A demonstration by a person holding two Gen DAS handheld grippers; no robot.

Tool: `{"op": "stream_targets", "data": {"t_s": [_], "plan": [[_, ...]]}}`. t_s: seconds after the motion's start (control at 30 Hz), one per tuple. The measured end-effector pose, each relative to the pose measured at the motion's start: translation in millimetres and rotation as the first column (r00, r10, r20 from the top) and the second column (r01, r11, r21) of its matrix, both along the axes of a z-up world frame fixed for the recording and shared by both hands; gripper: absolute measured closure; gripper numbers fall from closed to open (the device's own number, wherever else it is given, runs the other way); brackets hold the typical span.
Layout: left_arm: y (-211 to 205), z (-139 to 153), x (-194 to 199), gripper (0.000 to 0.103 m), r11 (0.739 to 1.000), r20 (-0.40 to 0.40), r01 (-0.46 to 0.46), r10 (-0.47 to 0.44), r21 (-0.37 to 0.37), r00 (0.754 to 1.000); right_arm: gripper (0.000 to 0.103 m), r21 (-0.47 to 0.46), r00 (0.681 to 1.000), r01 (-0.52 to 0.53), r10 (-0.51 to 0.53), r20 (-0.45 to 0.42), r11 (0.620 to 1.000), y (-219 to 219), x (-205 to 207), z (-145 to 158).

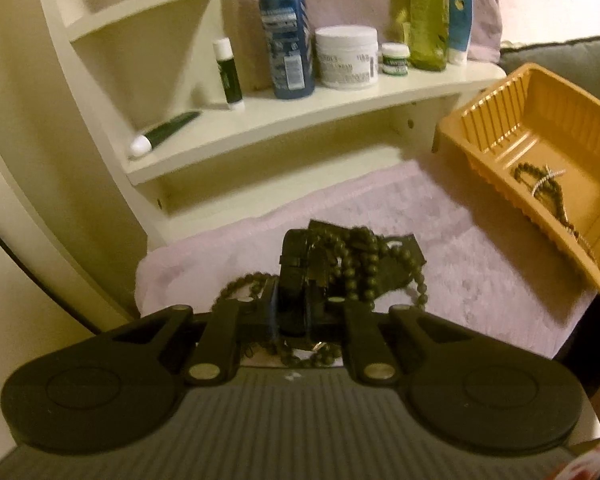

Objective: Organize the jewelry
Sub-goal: 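Carry the black beaded bracelet with the left tool and drop it into the tray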

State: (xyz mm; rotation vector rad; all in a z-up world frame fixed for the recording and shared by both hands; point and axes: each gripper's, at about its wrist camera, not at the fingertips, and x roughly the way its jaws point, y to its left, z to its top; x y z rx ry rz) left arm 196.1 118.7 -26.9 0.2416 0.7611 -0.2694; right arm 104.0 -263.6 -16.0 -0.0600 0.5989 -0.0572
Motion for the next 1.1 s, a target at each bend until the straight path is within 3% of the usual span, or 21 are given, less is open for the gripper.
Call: {"op": "stream_targets", "data": {"t_s": [0.47,0.73,1.1], "plan": [[-32,41,-5,0.092,0.999,0.047,-0.030,0.031,-0.039,0.998,0.100,-0.002,1.000,-0.003,0.003,0.011,1.000,4,-2,4],[-103,50,-19,0.092,0.990,0.058,0.101,-0.095,-0.102,0.994,0.100,-0.004,1.000,-0.006,0.006,0.016,1.000,5,-2,4],[-199,29,-29,0.092,0.945,0.020,0.266,-0.267,-0.189,0.964,0.100,0.000,1.000,-0.007,0.007,0.020,1.000,5,-3,4]]}}
